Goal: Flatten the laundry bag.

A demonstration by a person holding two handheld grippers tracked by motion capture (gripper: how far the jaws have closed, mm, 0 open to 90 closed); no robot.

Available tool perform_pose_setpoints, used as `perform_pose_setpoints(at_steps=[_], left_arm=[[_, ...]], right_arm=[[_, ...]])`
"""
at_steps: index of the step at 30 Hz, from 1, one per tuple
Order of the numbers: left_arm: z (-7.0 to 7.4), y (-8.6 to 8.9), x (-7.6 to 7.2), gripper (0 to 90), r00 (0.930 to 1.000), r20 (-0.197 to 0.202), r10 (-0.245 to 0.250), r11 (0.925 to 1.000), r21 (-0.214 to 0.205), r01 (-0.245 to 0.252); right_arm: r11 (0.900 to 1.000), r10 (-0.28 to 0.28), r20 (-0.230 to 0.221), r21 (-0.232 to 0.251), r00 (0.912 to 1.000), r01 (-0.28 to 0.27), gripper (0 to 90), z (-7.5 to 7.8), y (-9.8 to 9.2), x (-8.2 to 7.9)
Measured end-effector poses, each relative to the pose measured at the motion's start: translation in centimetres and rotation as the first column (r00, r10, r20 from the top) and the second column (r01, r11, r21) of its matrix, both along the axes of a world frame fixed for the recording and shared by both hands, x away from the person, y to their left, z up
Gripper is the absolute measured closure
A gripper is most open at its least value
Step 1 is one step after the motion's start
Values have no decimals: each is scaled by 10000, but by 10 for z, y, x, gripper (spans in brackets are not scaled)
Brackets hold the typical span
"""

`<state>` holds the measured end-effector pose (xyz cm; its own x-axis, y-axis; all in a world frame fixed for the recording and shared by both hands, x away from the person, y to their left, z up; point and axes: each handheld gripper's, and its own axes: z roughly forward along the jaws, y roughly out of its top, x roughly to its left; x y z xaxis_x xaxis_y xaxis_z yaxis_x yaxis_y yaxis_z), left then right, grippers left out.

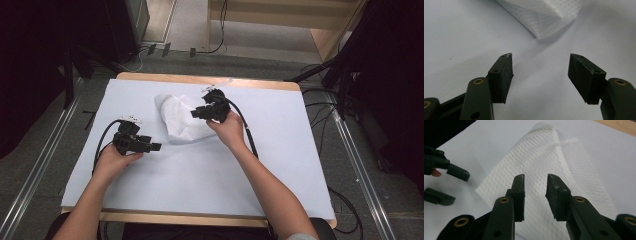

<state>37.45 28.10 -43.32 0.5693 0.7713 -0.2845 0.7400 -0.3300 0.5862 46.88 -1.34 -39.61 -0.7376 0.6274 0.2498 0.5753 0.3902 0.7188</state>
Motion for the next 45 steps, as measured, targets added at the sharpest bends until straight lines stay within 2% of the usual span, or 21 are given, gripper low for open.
perform_pose_setpoints(at_steps=[2,3,4,6,8,11,13,18,22,27,30,34,38,40,45], left_arm=[[1,-1,1,374,10000,12,-16,10000,-31,16],[1,-1,1,375,10000,28,0,10000,-61,0],[1,-2,2,375,10000,49,-17,9999,-161,18],[3,-3,4,375,10000,87,-7,9998,-204,9],[7,-4,7,379,9996,245,126,9999,-100,-123],[13,-6,13,382,9991,383,159,9995,-287,-148],[18,-6,18,382,9993,349,121,9994,-323,-110],[26,-8,36,379,9993,332,176,9986,-510,-159],[27,-9,49,377,9997,218,77,9988,-493,-67],[32,-12,65,374,9991,398,115,9994,-342,-101],[34,-15,78,364,9980,496,383,9989,-290,-369],[30,-18,93,335,9979,387,524,9978,-428,-507],[22,-19,105,302,9961,418,777,9970,-52,-776],[15,-17,110,284,9946,306,988,9951,-19,-988],[-3,-14,122,287,9913,71,1311,9905,-433,-1307]], right_arm=[[9998,-204,0,-47,9998,204,696,-3,-13,-3],[9992,-405,-18,-50,9992,405,696,-7,-27,-4],[9992,-405,-18,-50,9992,405,696,-7,-27,-4],[9984,-559,-105,-58,9984,559,696,-11,-39,-6],[9974,-705,-84,-116,9975,704,696,-15,-51,-9],[9962,-863,-127,-162,9962,861,693,-21,-63,-12],[9950,-989,-111,-159,9950,987,688,-26,-71,-15],[9942,-1064,-235,-200,9940,1059,671,-31,-79,-22],[9944,-1003,-42,-340,9950,1001,634,-32,-84,-34],[9950,-943,90,-309,9955,945,588,-32,-92,-48],[9954,-934,172,-217,9955,938,563,-32,-97,-57],[9964,-807,278,-219,9964,813,551,-33,-104,-71],[9970,-737,364,-193,9966,744,535,-33,-111,-85],[9971,-733,406,-190,9965,741,527,-34,-115,-92],[9950,-937,350,-321,9950,948,522,-39,-125,-101]])
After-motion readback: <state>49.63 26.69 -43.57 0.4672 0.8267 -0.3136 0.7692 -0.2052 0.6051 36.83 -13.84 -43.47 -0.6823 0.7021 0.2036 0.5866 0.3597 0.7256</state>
